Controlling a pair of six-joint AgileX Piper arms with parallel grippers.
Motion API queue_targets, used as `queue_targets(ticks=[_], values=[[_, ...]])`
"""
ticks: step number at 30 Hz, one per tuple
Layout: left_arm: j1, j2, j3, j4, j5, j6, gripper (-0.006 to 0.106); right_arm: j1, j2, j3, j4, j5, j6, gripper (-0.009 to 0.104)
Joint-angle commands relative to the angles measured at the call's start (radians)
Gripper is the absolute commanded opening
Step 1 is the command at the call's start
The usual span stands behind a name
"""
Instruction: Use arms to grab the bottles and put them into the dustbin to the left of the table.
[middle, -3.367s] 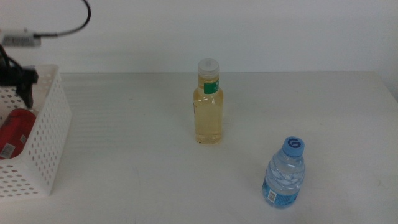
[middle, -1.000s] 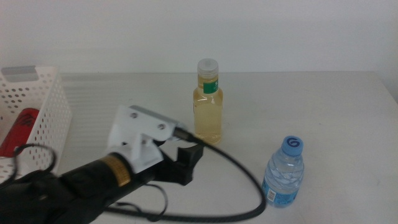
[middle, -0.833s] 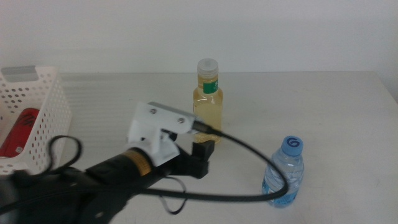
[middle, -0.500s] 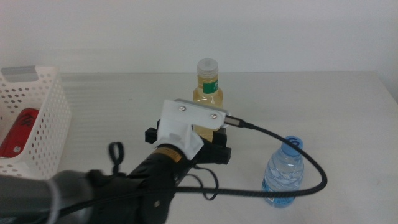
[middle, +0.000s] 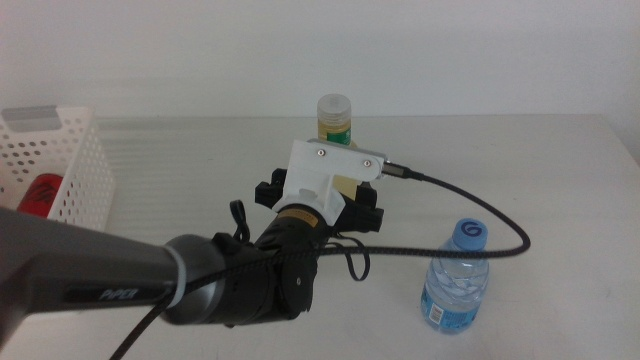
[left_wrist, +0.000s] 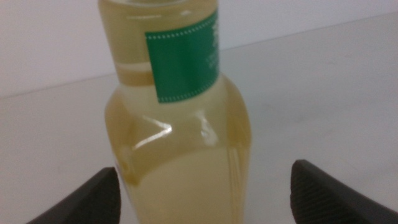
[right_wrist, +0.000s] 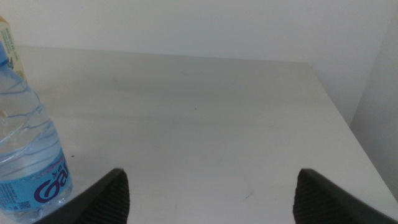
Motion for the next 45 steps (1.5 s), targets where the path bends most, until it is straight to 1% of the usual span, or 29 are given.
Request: queue_targets(ticks=[1,4,7,10,14,16,19,26,29,31,33,35,38,41,42,45], values=[[0.016,-0.024,-0.053,0.027,-0.063,-0.006,0.089,-0.005,-0.026,-0.007,-0.007,-0.072,-0.01,0.074],[0.037,0.001,-0.085,0.034,-0.054,-0.012,0.089,-0.005,-0.026,-0.007,-0.007,-0.072,-0.01,0.074],[0.06,0.027,-0.11,0.06,-0.044,-0.03,0.089,-0.005,-0.026,-0.007,-0.007,-0.072,-0.01,0.074],[0.084,0.051,-0.132,0.113,-0.039,-0.075,0.089,-0.005,-0.026,-0.007,-0.007,-0.072,-0.01,0.074],[0.112,0.098,-0.161,0.205,-0.04,-0.166,0.089,-0.005,-0.026,-0.007,-0.007,-0.072,-0.01,0.074],[0.12,0.121,-0.174,0.234,-0.051,-0.205,0.089,-0.005,-0.026,-0.007,-0.007,-0.072,-0.01,0.074],[0.123,0.15,-0.183,0.235,-0.107,-0.233,0.089,-0.005,-0.026,-0.007,-0.007,-0.072,-0.01,0.074],[0.123,0.188,-0.185,0.241,-0.218,-0.227,0.089,-0.005,-0.026,-0.007,-0.007,-0.072,-0.01,0.074],[0.123,0.19,-0.185,0.249,-0.223,-0.224,0.085,-0.005,-0.026,-0.007,-0.007,-0.072,-0.01,0.074],[0.123,0.19,-0.185,0.251,-0.223,-0.224,0.079,-0.005,-0.026,-0.007,-0.007,-0.072,-0.01,0.074],[0.123,0.19,-0.185,0.253,-0.222,-0.225,0.068,-0.005,-0.026,-0.007,-0.007,-0.072,-0.01,0.074],[0.123,0.19,-0.185,0.266,-0.219,-0.229,0.051,-0.005,-0.026,-0.007,-0.007,-0.072,-0.01,0.074],[0.122,0.186,-0.185,0.273,-0.194,-0.258,0.022,-0.005,-0.026,-0.007,-0.007,-0.072,-0.01,0.074],[0.111,0.153,-0.183,0.269,-0.139,-0.26,-0.002,-0.005,-0.026,-0.007,-0.007,-0.072,-0.01,0.074],[0.109,0.137,-0.182,0.265,-0.109,-0.232,-0.005,-0.005,-0.026,-0.007,-0.007,-0.072,-0.01,0.074],[0.106,0.064,-0.182,0.226,0.038,-0.133,-0.005,-0.005,-0.026,-0.007,-0.007,-0.072,-0.01,0.074]])
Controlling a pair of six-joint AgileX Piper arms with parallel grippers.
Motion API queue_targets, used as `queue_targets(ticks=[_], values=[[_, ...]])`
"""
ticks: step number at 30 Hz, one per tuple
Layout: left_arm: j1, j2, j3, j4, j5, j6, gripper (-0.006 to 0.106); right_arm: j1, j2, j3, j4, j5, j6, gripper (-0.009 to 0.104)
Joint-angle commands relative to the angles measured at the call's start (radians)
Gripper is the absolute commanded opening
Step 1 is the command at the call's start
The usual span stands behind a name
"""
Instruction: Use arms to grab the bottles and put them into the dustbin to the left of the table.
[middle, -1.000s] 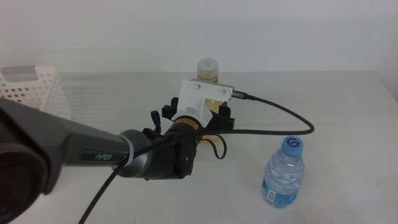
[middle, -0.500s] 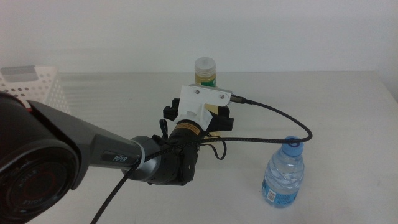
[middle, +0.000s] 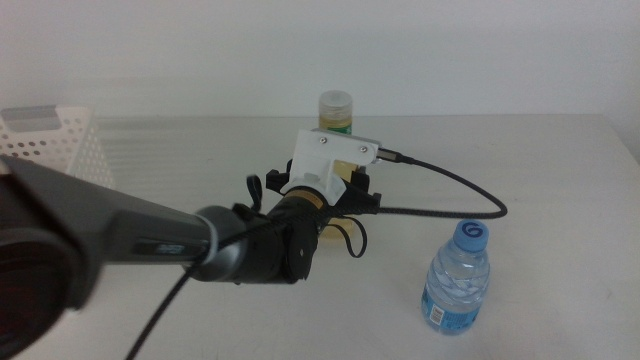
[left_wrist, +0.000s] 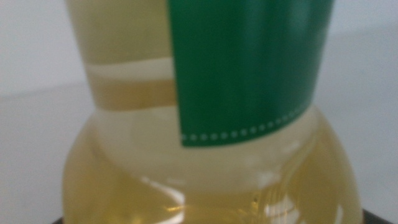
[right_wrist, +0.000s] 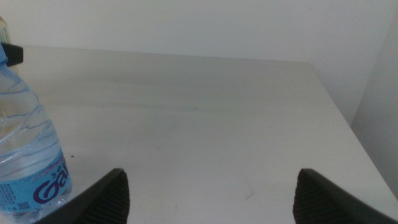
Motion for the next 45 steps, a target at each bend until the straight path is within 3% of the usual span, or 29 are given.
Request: queue_targets(ticks=[1,12,17,28,32,34,39,42,45], values=[[-0.009,-0.135,-0.025,-0.023,0.049,0.073,-0.005,-0.005,-0.026,-0.007,-0.007,-0.072,-0.01,0.074],[0.002,-0.395,-0.025,-0.264,0.479,0.391,-0.005,-0.005,-0.026,-0.007,-0.007,-0.072,-0.01,0.074],[0.011,-0.468,-0.025,-0.359,0.561,0.451,-0.005,-0.005,-0.026,-0.007,-0.007,-0.072,-0.01,0.074],[0.03,-0.606,-0.025,-0.366,0.703,0.451,-0.005,-0.005,-0.026,-0.007,-0.007,-0.072,-0.01,0.074],[0.042,-0.638,-0.025,-0.222,0.762,0.344,-0.005,-0.005,-0.026,-0.007,-0.007,-0.072,-0.01,0.074],[0.062,-0.659,-0.025,-0.111,0.791,0.208,-0.005,-0.005,-0.026,-0.007,-0.007,-0.072,-0.01,0.074],[0.156,-0.712,-0.027,0.276,0.922,-0.216,-0.005,-0.005,-0.026,-0.007,-0.007,-0.072,-0.01,0.074],[0.228,-0.743,-0.046,0.438,1.088,-0.4,-0.005,-0.005,-0.026,-0.007,-0.007,-0.072,-0.01,0.074],[0.314,-0.748,-0.13,0.544,1.311,-0.481,-0.005,-0.005,-0.026,-0.007,-0.007,-0.072,-0.01,0.074]])
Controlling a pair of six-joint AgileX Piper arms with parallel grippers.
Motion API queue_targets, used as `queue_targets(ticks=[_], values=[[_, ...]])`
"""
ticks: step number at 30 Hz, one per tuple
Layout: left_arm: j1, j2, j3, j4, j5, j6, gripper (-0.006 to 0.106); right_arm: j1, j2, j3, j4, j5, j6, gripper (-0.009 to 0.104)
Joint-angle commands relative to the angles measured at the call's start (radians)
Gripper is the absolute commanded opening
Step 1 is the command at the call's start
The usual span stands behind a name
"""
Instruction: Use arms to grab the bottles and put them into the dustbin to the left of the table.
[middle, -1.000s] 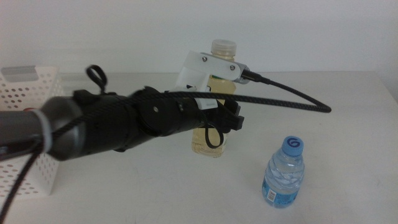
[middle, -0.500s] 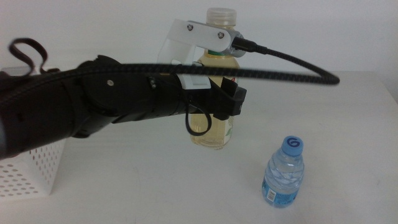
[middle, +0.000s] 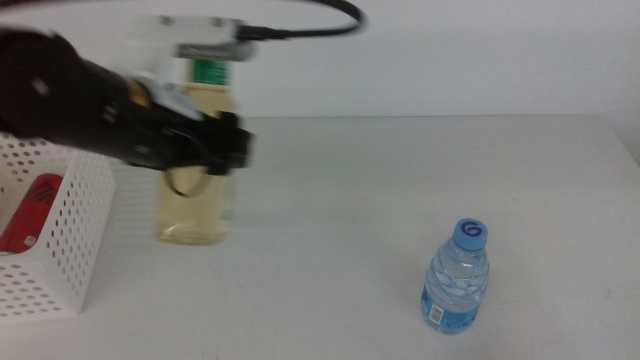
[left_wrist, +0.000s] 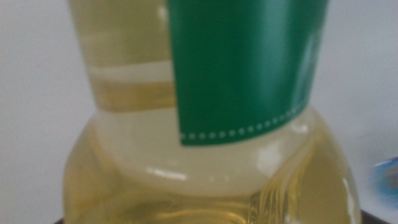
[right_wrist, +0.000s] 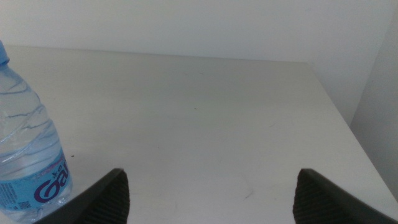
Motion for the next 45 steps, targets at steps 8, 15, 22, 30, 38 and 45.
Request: queue_targets(ticks=[8,15,22,30,38,45], values=[[0.325,0.002,-0.295,0.097,0.351,0.04,-0.005,-0.005,-0.026,-0.007,-0.007,-0.072,-0.01,0.074],[0.567,0.122,-0.43,-0.06,0.55,0.198,-0.005,-0.005,-0.026,-0.007,-0.007,-0.072,-0.01,0.074],[0.657,0.231,-0.498,-0.098,0.67,0.274,-0.005,-0.005,-0.026,-0.007,-0.007,-0.072,-0.01,0.074],[0.671,0.315,-0.495,0.022,0.667,0.273,-0.005,-0.005,-0.026,-0.007,-0.007,-0.072,-0.01,0.074],[0.671,0.4,-0.494,0.076,0.668,0.27,-0.005,-0.005,-0.026,-0.007,-0.007,-0.072,-0.01,0.074],[0.671,0.482,-0.494,0.085,0.693,0.27,-0.005,-0.005,-0.026,-0.007,-0.007,-0.072,-0.01,0.074]])
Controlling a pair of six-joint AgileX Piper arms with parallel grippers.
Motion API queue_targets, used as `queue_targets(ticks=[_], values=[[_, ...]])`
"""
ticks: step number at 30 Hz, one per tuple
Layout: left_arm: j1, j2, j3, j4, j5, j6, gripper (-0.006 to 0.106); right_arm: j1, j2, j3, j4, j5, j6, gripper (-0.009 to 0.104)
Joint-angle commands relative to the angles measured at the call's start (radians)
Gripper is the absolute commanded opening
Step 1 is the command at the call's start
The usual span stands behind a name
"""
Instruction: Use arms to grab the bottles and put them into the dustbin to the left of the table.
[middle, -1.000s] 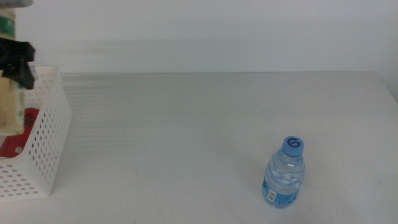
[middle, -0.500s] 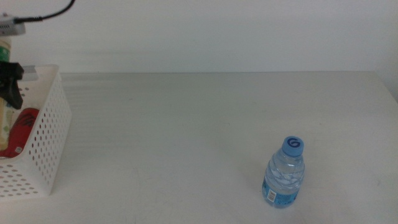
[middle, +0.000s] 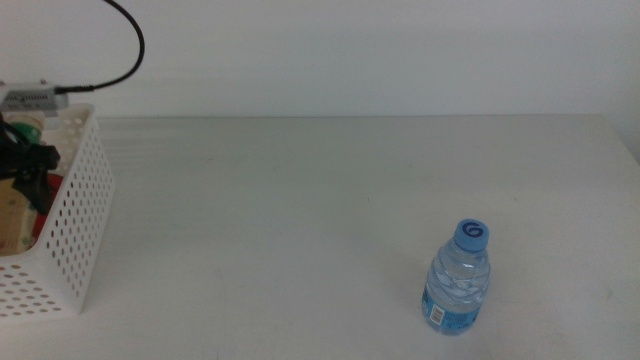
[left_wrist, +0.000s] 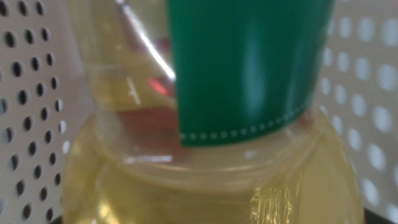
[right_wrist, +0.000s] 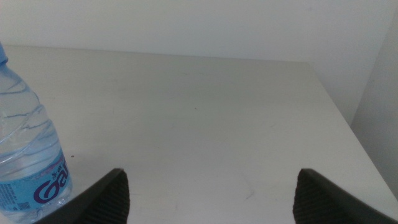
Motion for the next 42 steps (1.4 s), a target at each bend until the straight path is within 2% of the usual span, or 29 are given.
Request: queue_targets(ticks=[1,11,15,17,18,22,26,30,33,39,42], values=[[0.0,-0.036,-0.04,0.01,0.07,-0.002,-0.005,-0.005,-0.026,-0.007,-0.007,-0.072,-0.01,0.074],[0.0,0.037,-0.04,0.0,0.071,-0.002,-0.003,-0.005,-0.026,-0.007,-0.007,-0.072,-0.01,0.074],[0.0,0.042,-0.04,-0.006,0.058,-0.002,0.007,-0.005,-0.026,-0.007,-0.007,-0.072,-0.01,0.074],[0.0,0.042,-0.04,-0.008,0.058,-0.002,0.016,-0.005,-0.026,-0.007,-0.007,-0.072,-0.01,0.074],[0.0,0.04,-0.041,0.0,0.06,-0.021,0.063,-0.005,-0.026,-0.007,-0.007,-0.072,-0.01,0.074],[-0.002,0.018,-0.05,0.057,0.068,-0.085,0.09,-0.005,-0.026,-0.007,-0.007,-0.072,-0.01,0.074],[-0.002,-0.025,-0.073,0.058,0.078,-0.098,0.09,-0.005,-0.026,-0.007,-0.007,-0.072,-0.01,0.074],[-0.002,-0.081,-0.094,0.021,0.074,-0.1,0.09,-0.005,-0.026,-0.007,-0.007,-0.072,-0.01,0.074],[-0.002,-0.135,-0.101,-0.056,0.059,-0.103,0.09,-0.005,-0.026,-0.007,-0.007,-0.072,-0.01,0.074],[-0.07,-0.28,-0.086,-0.279,0.002,-0.027,0.084,-0.005,-0.026,-0.007,-0.007,-0.072,-0.01,0.074],[-0.145,-0.364,-0.049,-0.281,-0.072,-0.017,0.079,-0.005,-0.026,-0.007,-0.007,-0.072,-0.01,0.074]])
